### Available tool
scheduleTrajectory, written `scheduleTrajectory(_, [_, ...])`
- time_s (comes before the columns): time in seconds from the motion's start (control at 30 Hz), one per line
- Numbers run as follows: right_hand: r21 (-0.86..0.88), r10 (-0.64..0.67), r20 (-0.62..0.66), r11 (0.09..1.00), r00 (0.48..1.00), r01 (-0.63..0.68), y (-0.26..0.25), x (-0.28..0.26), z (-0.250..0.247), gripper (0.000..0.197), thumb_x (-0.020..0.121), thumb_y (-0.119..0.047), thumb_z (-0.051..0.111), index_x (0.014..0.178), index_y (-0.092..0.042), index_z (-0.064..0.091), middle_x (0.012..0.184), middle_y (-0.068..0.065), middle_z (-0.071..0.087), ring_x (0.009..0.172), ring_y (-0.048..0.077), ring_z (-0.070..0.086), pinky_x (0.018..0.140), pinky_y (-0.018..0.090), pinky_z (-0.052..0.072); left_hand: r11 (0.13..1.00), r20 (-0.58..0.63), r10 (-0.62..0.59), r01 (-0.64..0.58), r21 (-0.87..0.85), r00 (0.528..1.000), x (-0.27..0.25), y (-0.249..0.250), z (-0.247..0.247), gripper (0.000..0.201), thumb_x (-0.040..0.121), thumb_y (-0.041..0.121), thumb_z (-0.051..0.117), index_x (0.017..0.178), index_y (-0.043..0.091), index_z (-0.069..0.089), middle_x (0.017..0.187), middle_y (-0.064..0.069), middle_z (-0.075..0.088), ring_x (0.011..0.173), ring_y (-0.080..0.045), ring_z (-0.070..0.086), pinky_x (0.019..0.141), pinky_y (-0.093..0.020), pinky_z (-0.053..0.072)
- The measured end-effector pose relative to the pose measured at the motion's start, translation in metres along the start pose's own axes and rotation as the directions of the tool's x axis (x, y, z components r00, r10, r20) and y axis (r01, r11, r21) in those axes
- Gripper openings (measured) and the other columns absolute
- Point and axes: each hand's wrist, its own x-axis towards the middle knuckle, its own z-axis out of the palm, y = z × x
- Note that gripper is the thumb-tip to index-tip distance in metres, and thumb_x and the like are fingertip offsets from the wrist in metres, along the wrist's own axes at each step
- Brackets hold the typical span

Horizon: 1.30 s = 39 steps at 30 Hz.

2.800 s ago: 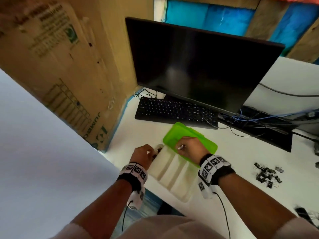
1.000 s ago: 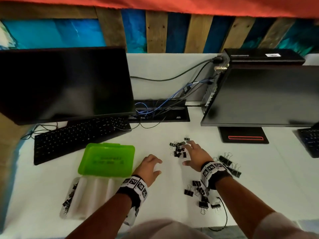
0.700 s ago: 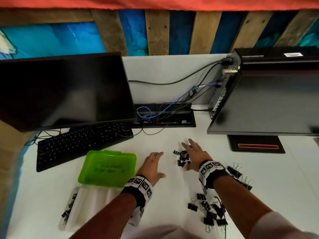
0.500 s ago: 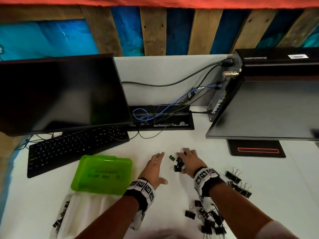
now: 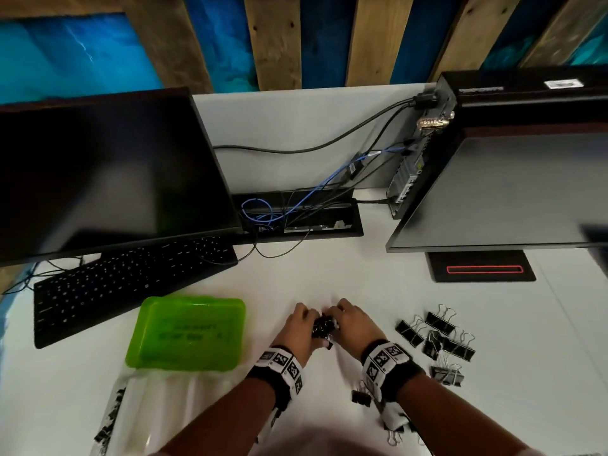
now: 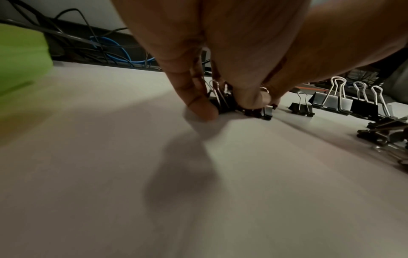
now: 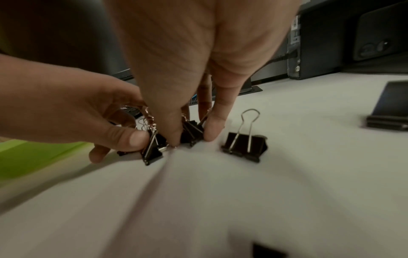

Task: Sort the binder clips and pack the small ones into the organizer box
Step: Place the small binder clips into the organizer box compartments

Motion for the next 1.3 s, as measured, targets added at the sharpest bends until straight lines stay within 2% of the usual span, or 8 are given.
scheduleTrajectory(0.3, [0.025,-0.024,0.052,0.999,0.998,0.023,-0.001,-0.022,-0.005,0.030,0.083,-0.017,0.059,0.112,-0.013,0.060,0.110,0.007,0.056,0.096,0.029,0.060,0.084,0.034,0.048,0.997,-0.069,0.074,-0.074,-0.006,0.995,-0.022,-0.002,0.004,0.027,0.086,0.032,0.056,0.107,0.016,0.050,0.109,-0.003,0.044,0.089,-0.022,0.057,0.084,-0.033,0.050])
scheduleTrajectory(0.47, [-0.047,-0.052,0.132,0.997,0.990,0.059,-0.004,-0.032,0.003,0.051,0.083,-0.017,0.058,0.131,-0.018,0.042,0.124,0.008,0.044,0.106,0.031,0.053,0.091,0.042,0.047,0.999,-0.064,0.042,-0.040,0.036,0.997,-0.035,0.000,0.013,0.054,0.075,0.041,0.061,0.121,0.028,0.037,0.121,0.004,0.039,0.111,-0.016,0.043,0.090,-0.036,0.050])
scheduleTrajectory(0.53, [-0.090,-0.042,0.141,0.994,0.989,0.055,-0.009,-0.034,0.006,0.046,0.086,-0.016,0.054,0.131,-0.017,0.043,0.126,0.010,0.044,0.108,0.032,0.052,0.092,0.042,0.046,0.998,-0.039,0.042,-0.039,0.057,0.998,-0.037,0.001,0.014,0.056,0.075,0.043,0.064,0.122,0.029,0.039,0.123,0.004,0.038,0.112,-0.016,0.042,0.090,-0.037,0.050])
scheduleTrajectory(0.77, [-0.141,-0.026,0.135,0.989,0.990,0.045,-0.011,-0.038,0.006,0.040,0.084,-0.016,0.056,0.123,-0.012,0.051,0.116,0.013,0.054,0.100,0.035,0.059,0.084,0.039,0.046,0.998,-0.001,-0.028,0.028,0.061,1.000,-0.046,0.002,0.010,0.031,0.080,0.029,0.058,0.109,0.023,0.048,0.110,-0.005,0.049,0.095,-0.025,0.057,0.085,-0.037,0.050])
scheduleTrajectory(0.97, [-0.111,-0.031,0.156,0.993,0.987,0.049,-0.019,-0.039,0.004,0.035,0.073,-0.020,0.065,0.105,-0.011,0.054,0.108,0.009,0.055,0.095,0.033,0.059,0.078,0.037,0.047,0.995,0.022,-0.099,0.098,0.035,0.995,-0.055,0.001,0.009,0.034,0.077,0.020,0.062,0.109,0.017,0.053,0.107,-0.006,0.052,0.097,-0.027,0.058,0.080,-0.027,0.043])
scheduleTrajectory(1.1, [-0.108,-0.048,0.118,0.992,0.992,0.061,-0.022,-0.037,0.005,0.030,0.081,-0.009,0.054,0.111,-0.010,0.052,0.111,0.011,0.055,0.098,0.034,0.057,0.080,0.036,0.044,0.989,0.015,-0.132,0.130,0.070,0.991,-0.059,-0.002,0.002,0.020,0.082,0.023,0.062,0.101,0.019,0.058,0.094,0.002,0.043,0.100,-0.026,0.058,0.082,-0.028,0.045])
scheduleTrajectory(1.2, [-0.105,-0.057,0.126,0.992,0.990,0.070,-0.020,-0.038,0.007,0.022,0.080,-0.006,0.053,0.100,-0.011,0.061,0.109,0.010,0.055,0.095,0.033,0.059,0.078,0.033,0.044,0.989,0.005,-0.142,0.142,0.046,0.990,-0.066,-0.004,0.000,0.012,0.080,0.021,0.063,0.085,0.024,0.052,0.088,0.000,0.044,0.087,-0.024,0.057,0.076,-0.028,0.045])
scheduleTrajectory(1.3, [-0.059,-0.031,0.126,0.998,0.992,0.038,-0.016,-0.041,0.005,0.012,0.077,-0.006,0.060,0.083,-0.014,0.067,0.101,0.005,0.058,0.089,0.024,0.060,0.074,0.027,0.044,0.996,-0.046,-0.085,0.086,0.026,0.995,-0.073,-0.011,0.004,0.012,0.071,0.008,0.058,0.083,0.010,0.060,0.084,-0.005,0.047,0.072,-0.020,0.051,0.066,-0.024,0.040])
